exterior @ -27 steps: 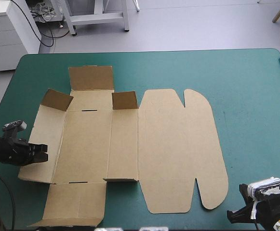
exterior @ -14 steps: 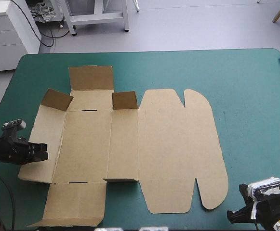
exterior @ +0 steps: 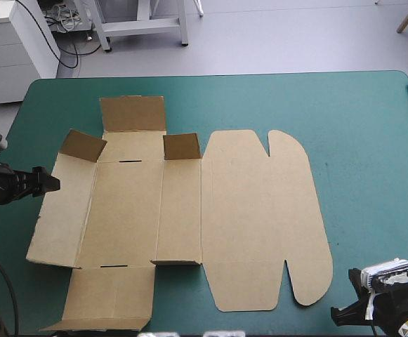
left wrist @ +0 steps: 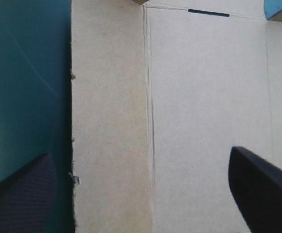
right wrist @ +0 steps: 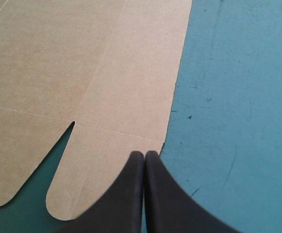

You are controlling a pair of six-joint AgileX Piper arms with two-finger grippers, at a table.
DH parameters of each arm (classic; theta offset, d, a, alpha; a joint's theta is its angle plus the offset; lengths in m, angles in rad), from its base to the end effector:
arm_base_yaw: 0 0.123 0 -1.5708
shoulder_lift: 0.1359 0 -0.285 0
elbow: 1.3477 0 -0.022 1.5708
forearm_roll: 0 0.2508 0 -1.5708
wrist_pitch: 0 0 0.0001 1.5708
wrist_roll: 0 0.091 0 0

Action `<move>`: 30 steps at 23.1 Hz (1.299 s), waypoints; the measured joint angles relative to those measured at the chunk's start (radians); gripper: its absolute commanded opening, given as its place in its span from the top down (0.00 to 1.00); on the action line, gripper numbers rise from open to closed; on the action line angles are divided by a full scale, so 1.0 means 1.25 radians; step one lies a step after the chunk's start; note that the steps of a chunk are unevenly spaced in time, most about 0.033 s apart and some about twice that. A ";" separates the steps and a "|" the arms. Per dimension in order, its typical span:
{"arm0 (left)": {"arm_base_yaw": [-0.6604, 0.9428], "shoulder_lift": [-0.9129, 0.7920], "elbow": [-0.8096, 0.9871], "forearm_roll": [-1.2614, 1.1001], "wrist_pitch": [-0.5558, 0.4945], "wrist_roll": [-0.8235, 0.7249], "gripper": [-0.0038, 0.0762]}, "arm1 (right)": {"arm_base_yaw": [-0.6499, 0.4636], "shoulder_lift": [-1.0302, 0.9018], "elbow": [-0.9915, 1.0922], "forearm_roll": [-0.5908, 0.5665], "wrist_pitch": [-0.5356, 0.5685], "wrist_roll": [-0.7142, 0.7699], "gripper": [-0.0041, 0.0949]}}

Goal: Fold the box

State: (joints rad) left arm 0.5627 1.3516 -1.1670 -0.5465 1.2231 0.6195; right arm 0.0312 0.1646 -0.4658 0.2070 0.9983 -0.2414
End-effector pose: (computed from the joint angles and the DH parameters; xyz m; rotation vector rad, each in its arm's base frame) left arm 0.2366 0.0966 0.3287 -0.0884 2.6095 -0.4134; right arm 0.0250 0.0165 0.2720 -0.2709 2.1465 0.1326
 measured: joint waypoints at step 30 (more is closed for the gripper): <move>0.177 0.082 0.145 -0.002 -0.006 0.119 0.10 | 0.000 0.000 0.000 0.000 0.000 0.000 0.98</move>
State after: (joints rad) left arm 0.7837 1.4547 -0.9858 -0.5485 1.2157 0.7678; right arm 0.0312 0.1646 -0.4658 0.2070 0.9983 -0.2414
